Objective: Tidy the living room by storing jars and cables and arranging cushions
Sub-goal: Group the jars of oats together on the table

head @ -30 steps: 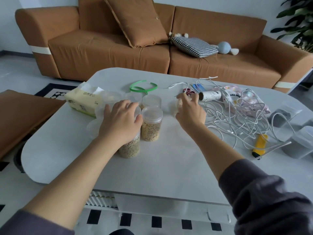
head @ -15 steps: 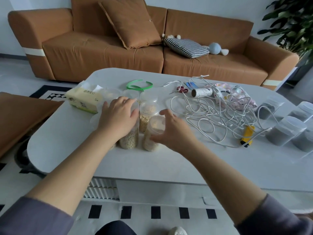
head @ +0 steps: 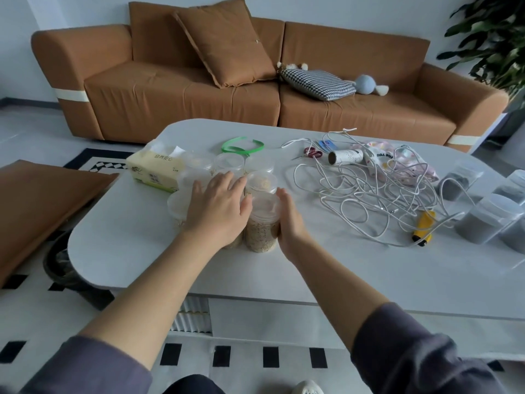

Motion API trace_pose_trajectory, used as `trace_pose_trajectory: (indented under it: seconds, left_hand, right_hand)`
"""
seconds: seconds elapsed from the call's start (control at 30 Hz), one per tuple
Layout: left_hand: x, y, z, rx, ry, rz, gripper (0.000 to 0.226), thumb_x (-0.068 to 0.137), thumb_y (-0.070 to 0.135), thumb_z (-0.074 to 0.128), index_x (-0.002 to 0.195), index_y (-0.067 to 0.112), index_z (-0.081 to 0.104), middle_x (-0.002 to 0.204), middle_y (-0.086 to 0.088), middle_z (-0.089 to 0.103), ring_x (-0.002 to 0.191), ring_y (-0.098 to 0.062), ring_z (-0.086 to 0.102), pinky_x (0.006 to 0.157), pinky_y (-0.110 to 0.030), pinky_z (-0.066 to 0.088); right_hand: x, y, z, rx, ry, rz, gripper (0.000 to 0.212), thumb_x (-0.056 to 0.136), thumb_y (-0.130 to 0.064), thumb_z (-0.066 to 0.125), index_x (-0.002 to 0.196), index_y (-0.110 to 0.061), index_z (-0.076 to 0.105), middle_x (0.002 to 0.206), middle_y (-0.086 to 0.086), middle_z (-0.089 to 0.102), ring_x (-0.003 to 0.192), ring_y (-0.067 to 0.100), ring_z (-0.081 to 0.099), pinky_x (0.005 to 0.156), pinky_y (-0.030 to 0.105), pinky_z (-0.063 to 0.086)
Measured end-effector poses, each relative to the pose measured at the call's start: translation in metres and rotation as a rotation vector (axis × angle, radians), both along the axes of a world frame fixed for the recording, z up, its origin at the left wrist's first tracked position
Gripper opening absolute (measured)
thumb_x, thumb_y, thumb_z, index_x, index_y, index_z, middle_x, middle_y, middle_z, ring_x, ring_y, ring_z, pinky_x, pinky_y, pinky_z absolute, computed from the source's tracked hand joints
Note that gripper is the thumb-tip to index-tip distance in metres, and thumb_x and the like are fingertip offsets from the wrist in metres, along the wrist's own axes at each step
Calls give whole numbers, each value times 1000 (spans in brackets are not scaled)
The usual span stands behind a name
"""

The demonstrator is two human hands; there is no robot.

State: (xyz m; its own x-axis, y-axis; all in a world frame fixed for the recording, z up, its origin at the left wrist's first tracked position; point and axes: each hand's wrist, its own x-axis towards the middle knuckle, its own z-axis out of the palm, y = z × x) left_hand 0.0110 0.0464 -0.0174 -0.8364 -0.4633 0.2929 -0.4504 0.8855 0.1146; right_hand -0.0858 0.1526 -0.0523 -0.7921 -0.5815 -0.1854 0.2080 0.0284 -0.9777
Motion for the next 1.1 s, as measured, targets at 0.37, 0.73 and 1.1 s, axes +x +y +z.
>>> trace_pose_trajectory:
  seconds: [0.37, 0.73, 1.1]
  left_hand:
    - [1, -11, 8, 144, 30, -18, 43, 101, 33, 34, 138, 13, 44, 144, -9, 44, 135, -25, 35, 113, -45, 21]
    - [-11, 14, 19, 145, 133, -94, 43, 99, 28, 41, 139, 12, 45, 144, -8, 45, 130, -29, 40, 111, -43, 27]
    - [-61, 122, 6, 183, 403, -512, 22, 81, 9, 59, 101, 7, 67, 102, -8, 68, 96, -30, 60, 90, -39, 46]
  right_hand:
    - [-10, -13, -7, -69, 47, -6, 45, 101, -42, 32, 77, -22, 65, 66, -6, 58, 61, 10, 45, 52, 27, 29]
    - [-21, 19, 11, -46, 65, 101, 55, 103, -47, 25, 151, -20, 25, 152, -10, 33, 141, 11, 27, 114, 33, 22]
    - [-37, 162, 39, -108, 230, -208, 23, 102, -15, 43, 116, -14, 60, 118, 5, 66, 112, 20, 61, 97, 35, 48]
